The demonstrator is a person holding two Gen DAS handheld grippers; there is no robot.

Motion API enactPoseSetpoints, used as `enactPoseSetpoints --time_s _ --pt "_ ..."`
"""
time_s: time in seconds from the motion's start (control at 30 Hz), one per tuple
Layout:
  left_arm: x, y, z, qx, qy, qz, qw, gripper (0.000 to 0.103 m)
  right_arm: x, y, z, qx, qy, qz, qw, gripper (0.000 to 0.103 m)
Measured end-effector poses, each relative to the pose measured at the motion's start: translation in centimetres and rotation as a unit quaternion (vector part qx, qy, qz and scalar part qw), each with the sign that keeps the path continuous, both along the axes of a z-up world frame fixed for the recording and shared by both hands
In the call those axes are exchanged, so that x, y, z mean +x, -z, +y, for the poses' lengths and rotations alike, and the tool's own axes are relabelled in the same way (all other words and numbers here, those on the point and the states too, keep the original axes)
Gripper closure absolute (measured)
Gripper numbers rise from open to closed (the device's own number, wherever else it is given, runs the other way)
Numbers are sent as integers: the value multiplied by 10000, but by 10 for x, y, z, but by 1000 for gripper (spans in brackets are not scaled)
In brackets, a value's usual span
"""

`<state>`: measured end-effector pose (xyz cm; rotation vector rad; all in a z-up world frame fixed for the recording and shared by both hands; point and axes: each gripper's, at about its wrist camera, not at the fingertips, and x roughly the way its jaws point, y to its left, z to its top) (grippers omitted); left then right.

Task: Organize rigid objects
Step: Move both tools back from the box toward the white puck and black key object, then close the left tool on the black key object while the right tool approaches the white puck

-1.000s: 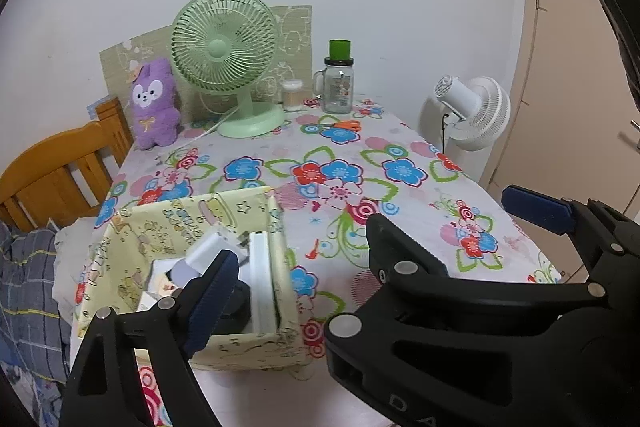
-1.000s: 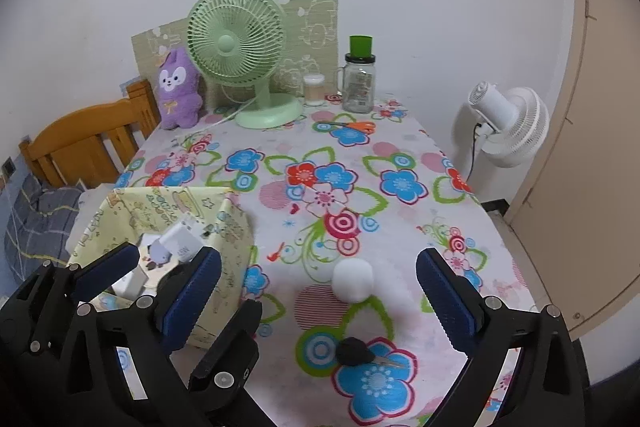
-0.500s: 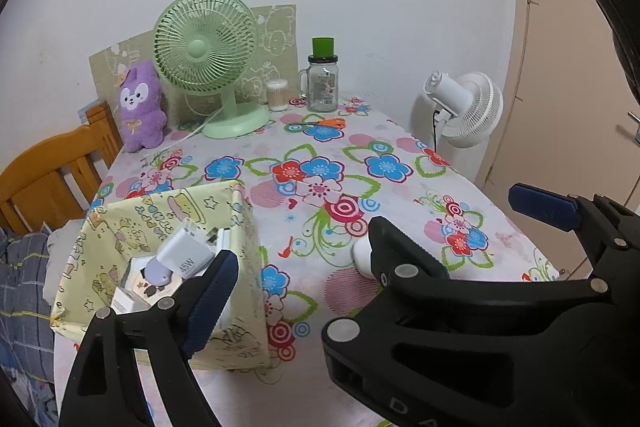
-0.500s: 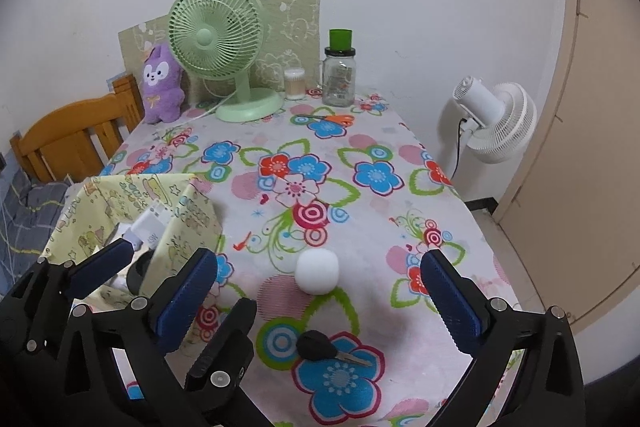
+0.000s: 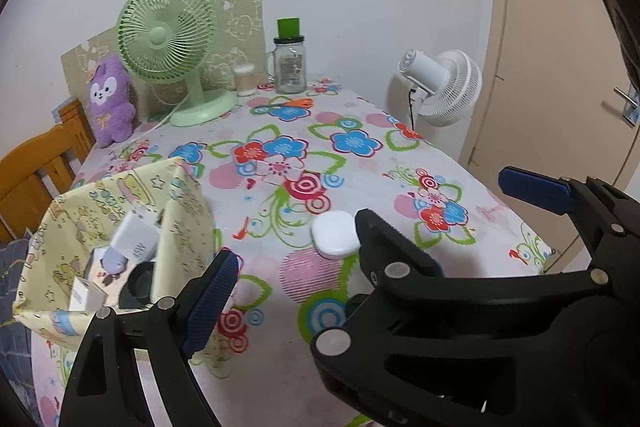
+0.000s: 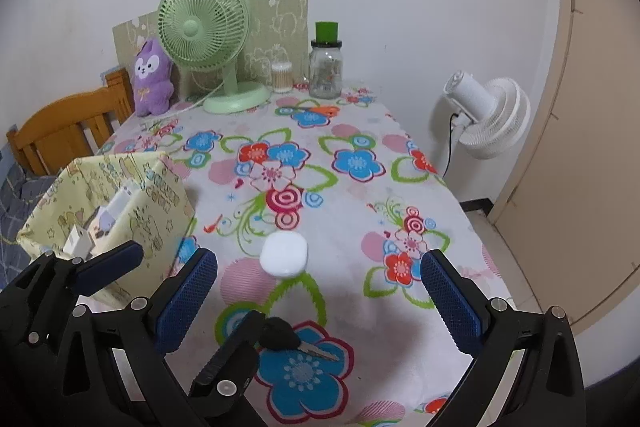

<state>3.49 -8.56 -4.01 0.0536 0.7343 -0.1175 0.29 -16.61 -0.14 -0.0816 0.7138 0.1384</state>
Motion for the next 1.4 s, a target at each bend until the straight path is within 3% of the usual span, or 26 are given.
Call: enactPoseSetpoints --time_s 0.77,1.4 --pt "7 56 -27 -88 27 348 9994 14 7 56 -28 -139 -45 322 9994 0" --pt "10 82 -41 198 231 507 9982 19 13 89 -45 -304 199 630 9973 0"
